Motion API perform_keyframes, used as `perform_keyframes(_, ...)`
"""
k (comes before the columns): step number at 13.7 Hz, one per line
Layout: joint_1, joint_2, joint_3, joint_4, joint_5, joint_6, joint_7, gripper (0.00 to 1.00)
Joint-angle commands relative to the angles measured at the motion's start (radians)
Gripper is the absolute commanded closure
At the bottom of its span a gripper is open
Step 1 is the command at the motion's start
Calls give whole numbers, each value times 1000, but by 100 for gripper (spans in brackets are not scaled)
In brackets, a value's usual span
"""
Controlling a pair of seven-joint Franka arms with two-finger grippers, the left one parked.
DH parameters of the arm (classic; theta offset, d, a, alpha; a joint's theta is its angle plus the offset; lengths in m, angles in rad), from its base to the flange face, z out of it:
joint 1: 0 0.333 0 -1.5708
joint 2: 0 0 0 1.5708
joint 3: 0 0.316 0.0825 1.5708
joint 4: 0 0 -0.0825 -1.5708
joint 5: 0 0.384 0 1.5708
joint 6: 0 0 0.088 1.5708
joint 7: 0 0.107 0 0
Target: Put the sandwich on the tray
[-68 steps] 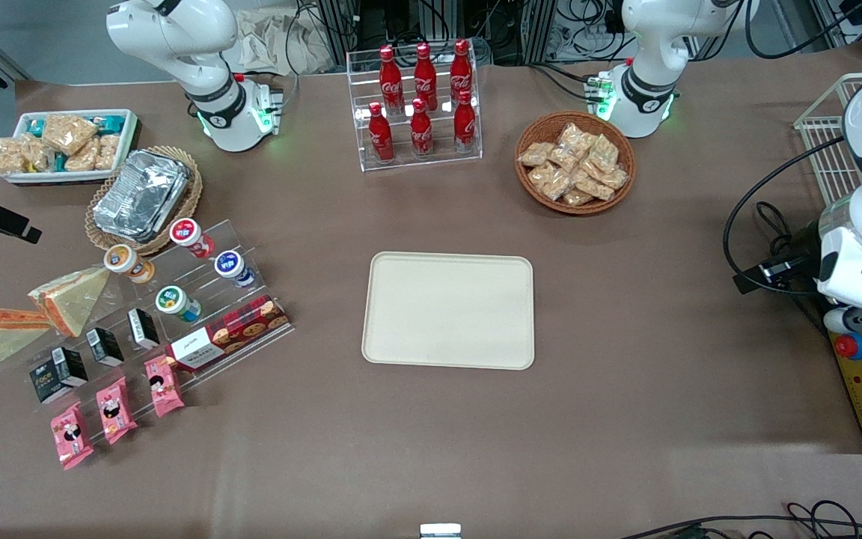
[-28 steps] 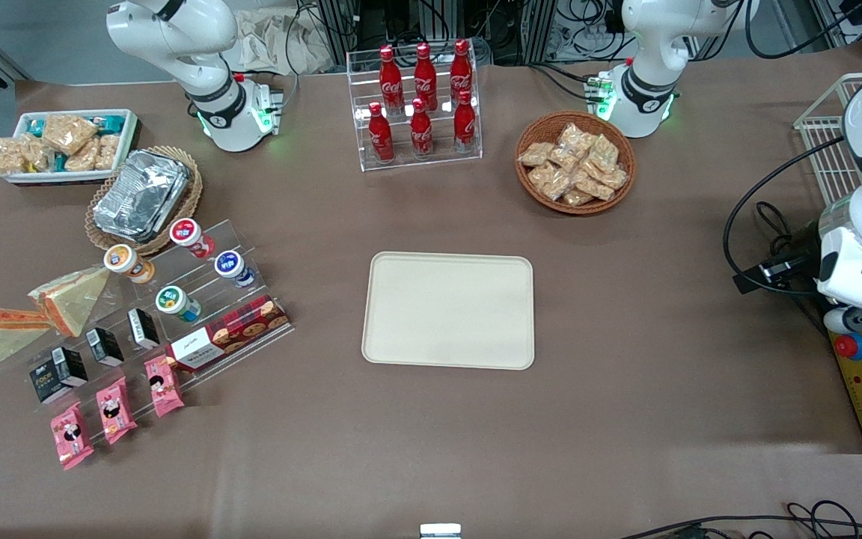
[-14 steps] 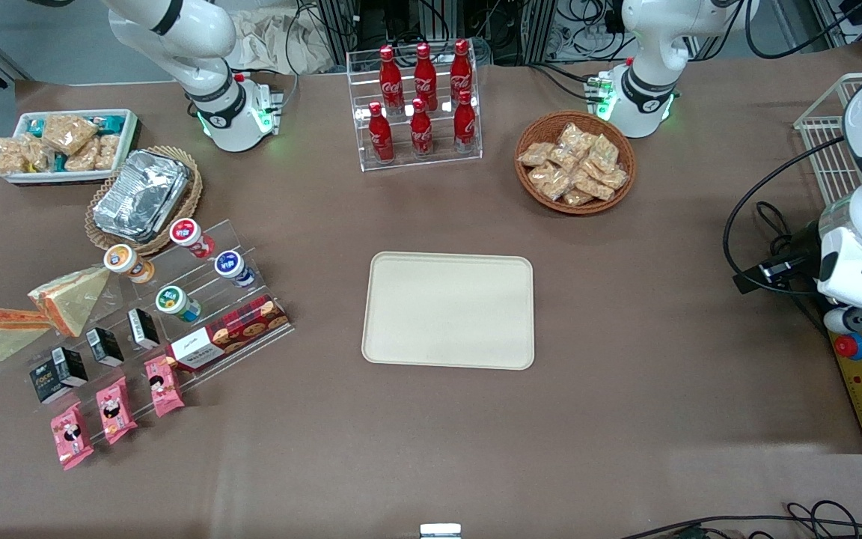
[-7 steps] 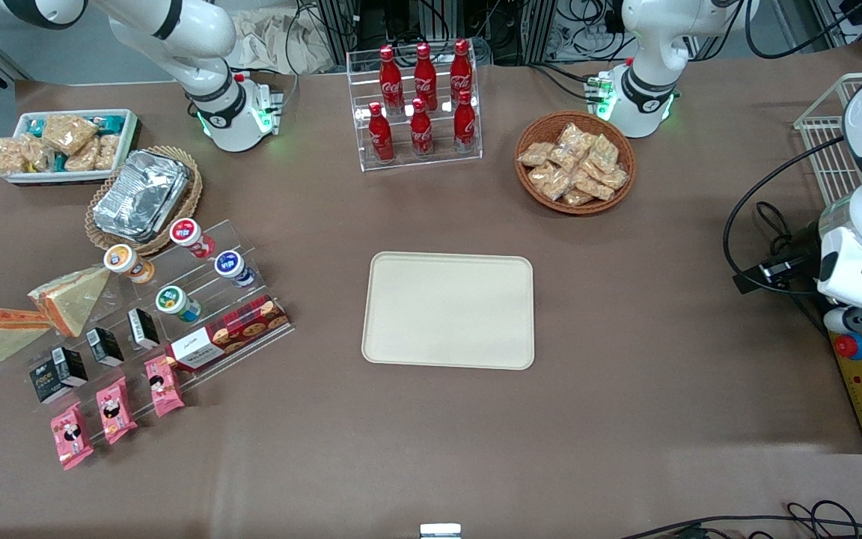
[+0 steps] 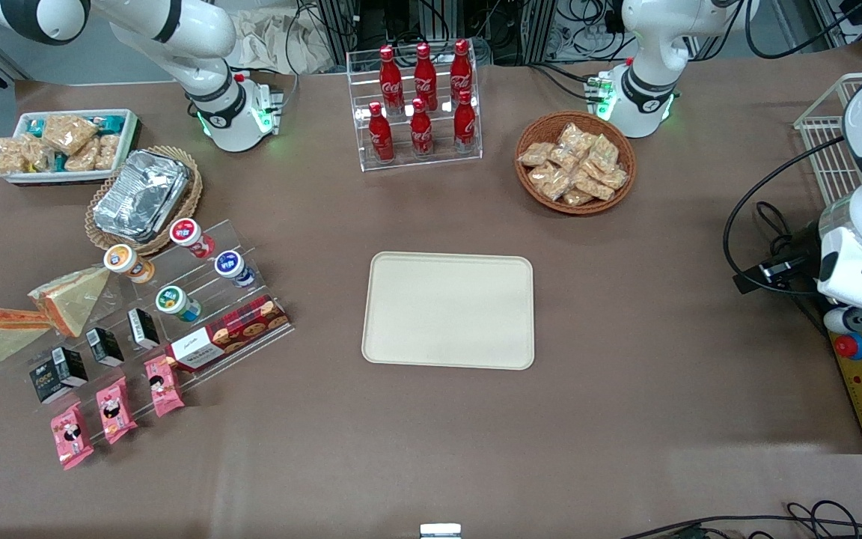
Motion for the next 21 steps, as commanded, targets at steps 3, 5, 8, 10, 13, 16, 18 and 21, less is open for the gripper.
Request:
perform_keyframes(3,-5,23,7,13,28,14,-23,2)
perform_keyframes(5,-1,26,7,-20,28,48,-30,2)
perform_keyframes(8,4,22,8,-45,28,74,-35,3)
perform_keyframes(10,6,20,8,-60,23,91,-37,6)
perform_keyframes(13,19,11,8,-86,17,117,-81,37)
perform_keyframes(16,19,3,8,-89,17,125,-90,65)
perform_keyframes(18,21,-20,8,-88,8,116,-101,66)
perform_keyframes(21,45,-75,7,-82,-10,74,-174,75)
